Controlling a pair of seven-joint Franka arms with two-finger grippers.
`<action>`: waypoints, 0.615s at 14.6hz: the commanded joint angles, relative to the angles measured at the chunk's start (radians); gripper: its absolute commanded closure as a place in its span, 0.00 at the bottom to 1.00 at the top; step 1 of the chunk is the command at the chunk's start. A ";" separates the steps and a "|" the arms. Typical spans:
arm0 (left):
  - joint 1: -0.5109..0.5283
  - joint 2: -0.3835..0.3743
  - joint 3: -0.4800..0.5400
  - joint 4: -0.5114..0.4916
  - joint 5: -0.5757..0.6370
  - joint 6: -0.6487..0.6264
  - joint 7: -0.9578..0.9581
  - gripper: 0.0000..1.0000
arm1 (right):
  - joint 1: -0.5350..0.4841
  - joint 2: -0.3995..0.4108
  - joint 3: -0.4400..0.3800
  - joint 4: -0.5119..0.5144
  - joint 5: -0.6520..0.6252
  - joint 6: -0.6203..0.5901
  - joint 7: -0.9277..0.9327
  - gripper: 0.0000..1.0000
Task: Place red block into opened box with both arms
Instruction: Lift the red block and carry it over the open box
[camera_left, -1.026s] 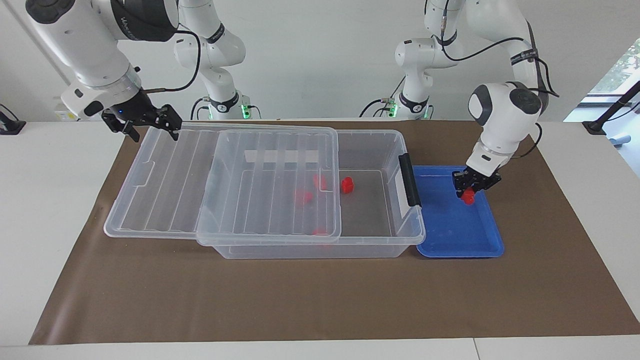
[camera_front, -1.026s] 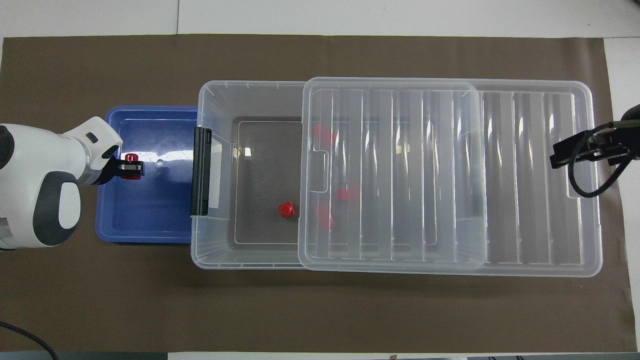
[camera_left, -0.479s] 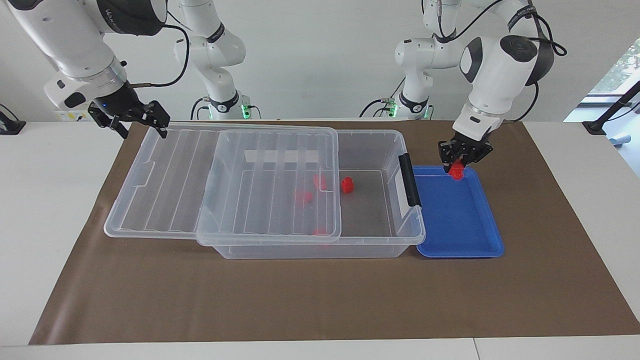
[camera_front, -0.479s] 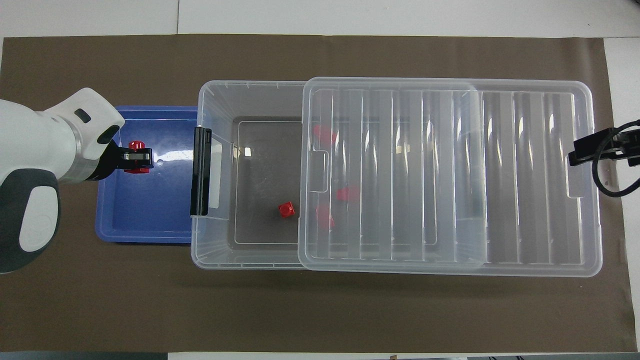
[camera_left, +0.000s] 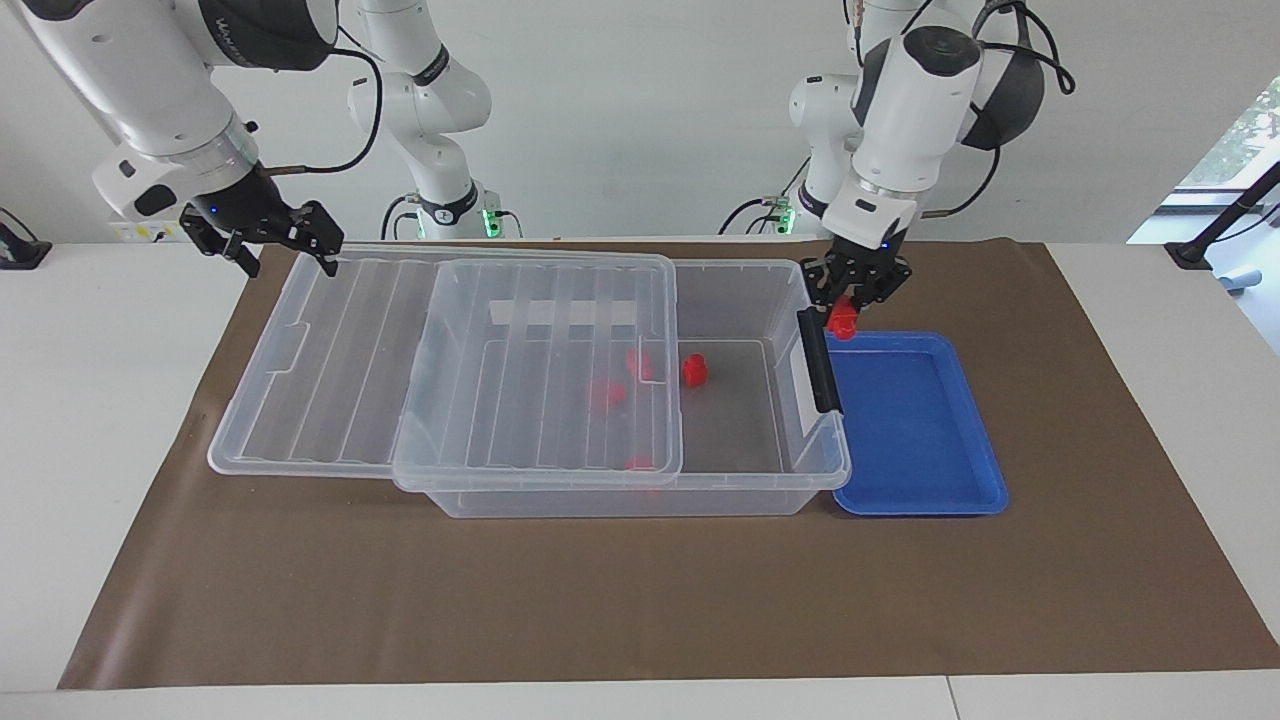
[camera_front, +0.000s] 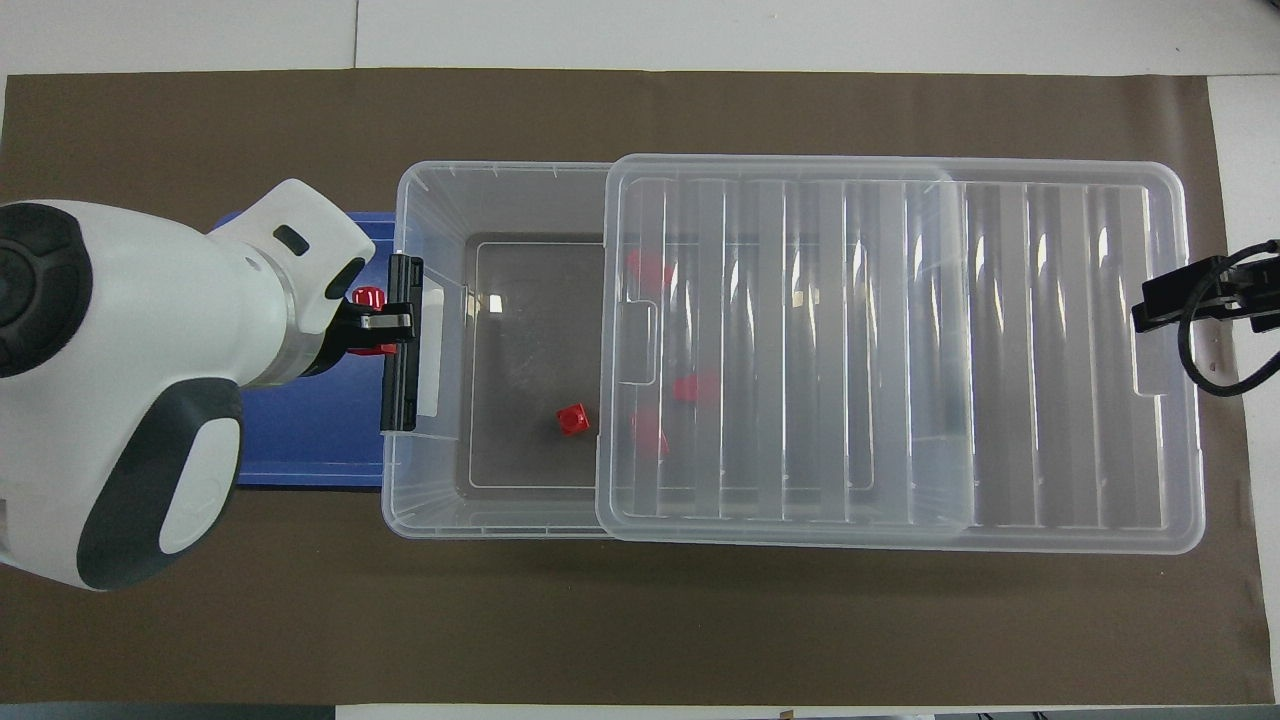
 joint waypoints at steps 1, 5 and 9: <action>-0.061 0.121 0.011 0.089 0.064 -0.016 -0.091 1.00 | -0.007 -0.015 0.006 -0.022 -0.010 0.022 0.006 0.00; -0.104 0.204 0.010 0.083 0.076 0.043 -0.105 1.00 | -0.007 -0.013 0.005 -0.022 -0.010 0.022 0.007 0.00; -0.101 0.287 0.011 0.045 0.114 0.178 -0.114 1.00 | -0.007 -0.013 0.006 -0.022 -0.010 0.022 0.009 0.00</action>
